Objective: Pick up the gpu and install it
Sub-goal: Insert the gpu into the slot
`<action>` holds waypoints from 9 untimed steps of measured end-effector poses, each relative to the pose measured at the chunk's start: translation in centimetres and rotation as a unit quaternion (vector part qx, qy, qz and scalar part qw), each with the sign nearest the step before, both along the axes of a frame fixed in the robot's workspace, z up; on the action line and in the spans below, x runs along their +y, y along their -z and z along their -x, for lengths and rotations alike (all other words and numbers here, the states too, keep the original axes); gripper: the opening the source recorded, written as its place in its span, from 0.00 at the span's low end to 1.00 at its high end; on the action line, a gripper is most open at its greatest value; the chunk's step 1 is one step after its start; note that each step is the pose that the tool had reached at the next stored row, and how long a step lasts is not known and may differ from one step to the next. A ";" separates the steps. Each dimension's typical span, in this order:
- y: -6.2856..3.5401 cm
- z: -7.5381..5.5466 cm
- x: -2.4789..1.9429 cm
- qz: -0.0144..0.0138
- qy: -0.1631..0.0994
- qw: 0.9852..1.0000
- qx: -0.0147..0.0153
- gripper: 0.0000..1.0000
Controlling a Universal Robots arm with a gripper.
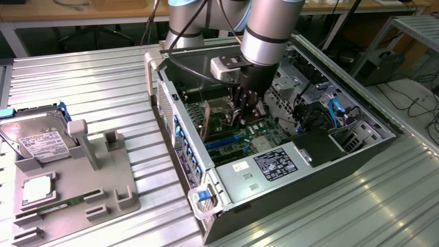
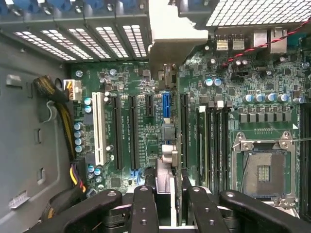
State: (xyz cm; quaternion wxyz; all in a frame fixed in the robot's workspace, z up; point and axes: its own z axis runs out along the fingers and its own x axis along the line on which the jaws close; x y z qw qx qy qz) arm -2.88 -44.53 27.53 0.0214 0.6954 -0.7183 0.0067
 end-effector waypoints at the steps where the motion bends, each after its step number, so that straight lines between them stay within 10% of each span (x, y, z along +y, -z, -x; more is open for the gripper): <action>1: 0.06 0.0 0.10 0.000 0.000 1.000 -0.003 0.29; 9: 1.19 1.6 0.22 -0.004 -0.001 1.000 -0.006 0.29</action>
